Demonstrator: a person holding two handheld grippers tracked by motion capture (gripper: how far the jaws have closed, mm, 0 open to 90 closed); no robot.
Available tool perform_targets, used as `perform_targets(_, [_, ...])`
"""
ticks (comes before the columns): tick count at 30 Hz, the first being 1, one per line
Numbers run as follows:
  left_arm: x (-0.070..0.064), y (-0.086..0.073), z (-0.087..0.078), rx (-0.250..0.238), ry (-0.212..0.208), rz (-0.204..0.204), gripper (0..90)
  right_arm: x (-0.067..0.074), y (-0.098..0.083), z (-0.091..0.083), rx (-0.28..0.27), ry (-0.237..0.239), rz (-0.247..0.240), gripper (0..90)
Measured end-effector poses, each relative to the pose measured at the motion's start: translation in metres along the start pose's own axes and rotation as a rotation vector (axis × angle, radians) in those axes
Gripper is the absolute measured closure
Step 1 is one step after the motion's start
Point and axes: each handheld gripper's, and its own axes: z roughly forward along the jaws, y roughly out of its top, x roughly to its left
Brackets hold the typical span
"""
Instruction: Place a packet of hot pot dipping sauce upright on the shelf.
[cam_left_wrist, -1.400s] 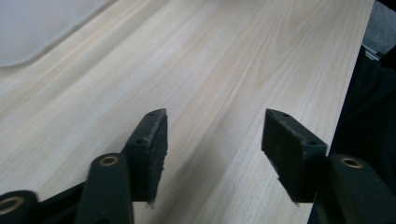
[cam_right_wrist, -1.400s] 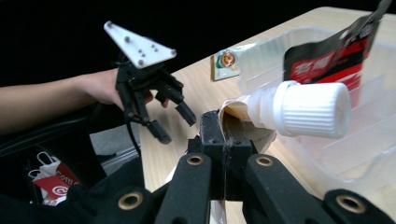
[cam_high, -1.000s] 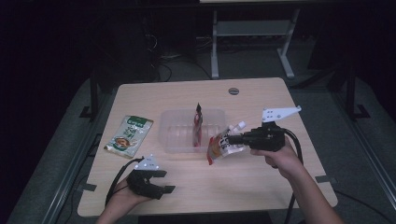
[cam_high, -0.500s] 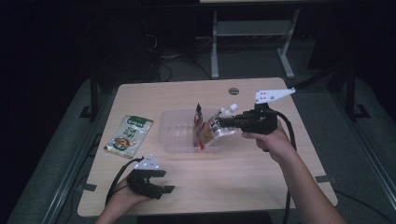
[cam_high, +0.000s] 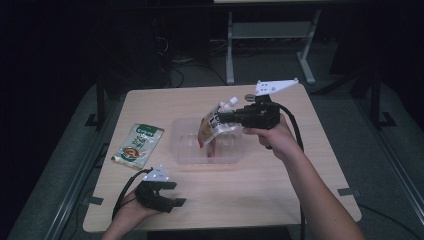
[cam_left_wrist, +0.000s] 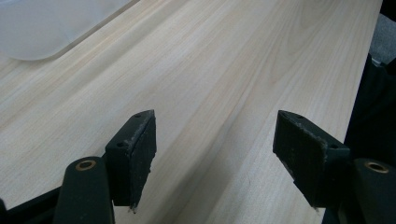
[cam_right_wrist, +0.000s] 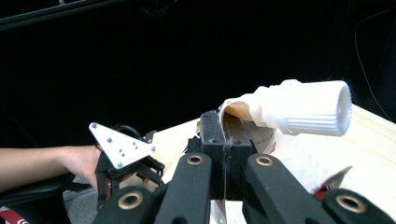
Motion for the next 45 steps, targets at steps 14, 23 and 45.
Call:
perform_targets(14, [0.001,0.0,0.0,0.001,-0.002,0.005,29.8,-0.019,-0.007,0.037,0.053,-0.008,0.04,89.5])
perform_targets(23, [0.001,0.0,0.0,0.015,-0.004,0.012,29.8,-0.029,-0.016,0.053,0.101,-0.039,0.046,89.5])
perform_targets(45, [0.001,-0.001,0.001,0.021,-0.006,0.009,29.8,-0.042,-0.04,0.077,0.183,-0.063,0.079,89.4])
